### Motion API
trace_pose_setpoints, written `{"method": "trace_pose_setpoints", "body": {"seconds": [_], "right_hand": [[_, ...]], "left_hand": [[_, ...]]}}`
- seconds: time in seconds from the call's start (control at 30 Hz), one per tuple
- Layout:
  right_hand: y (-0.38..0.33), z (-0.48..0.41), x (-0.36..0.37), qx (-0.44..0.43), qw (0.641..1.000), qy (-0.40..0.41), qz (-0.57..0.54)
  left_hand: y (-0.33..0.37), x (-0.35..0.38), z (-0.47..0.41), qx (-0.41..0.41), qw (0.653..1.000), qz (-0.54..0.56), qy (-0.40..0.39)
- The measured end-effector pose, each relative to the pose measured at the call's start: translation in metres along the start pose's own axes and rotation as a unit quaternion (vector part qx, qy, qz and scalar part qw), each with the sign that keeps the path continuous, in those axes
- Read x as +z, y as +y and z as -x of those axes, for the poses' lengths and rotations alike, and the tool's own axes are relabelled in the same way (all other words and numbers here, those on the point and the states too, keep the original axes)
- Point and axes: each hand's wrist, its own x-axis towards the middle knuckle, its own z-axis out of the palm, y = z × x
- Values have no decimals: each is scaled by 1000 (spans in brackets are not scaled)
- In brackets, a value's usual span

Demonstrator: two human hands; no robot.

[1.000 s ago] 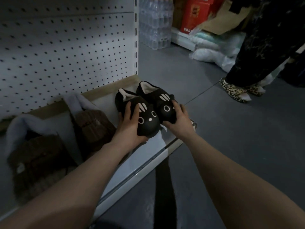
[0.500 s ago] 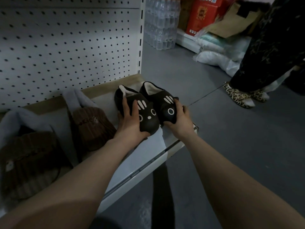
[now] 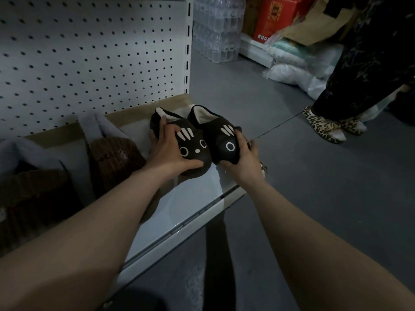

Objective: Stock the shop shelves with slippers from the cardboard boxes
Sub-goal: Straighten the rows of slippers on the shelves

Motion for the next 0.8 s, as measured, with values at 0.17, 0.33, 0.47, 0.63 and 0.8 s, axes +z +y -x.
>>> {"method": "trace_pose_setpoints", "body": {"seconds": [0.17, 0.33, 0.47, 0.63, 0.8], "right_hand": [[-1, 6, 1, 6, 999, 22, -26], [-2, 4, 1, 4, 999, 20, -28], [-3, 3, 0, 9, 999, 14, -44], [-7, 1, 5, 11, 999, 8, -38], [-10, -2, 9, 13, 999, 15, -33]], "left_hand": [[2, 4, -1, -2, 1000, 20, 0], [6, 5, 4, -3, 996, -70, -51], [7, 6, 12, -2, 993, -93, -75], [11, 6, 16, 0, 992, -101, -70], [11, 5, 17, -2, 991, -107, -80]]}}
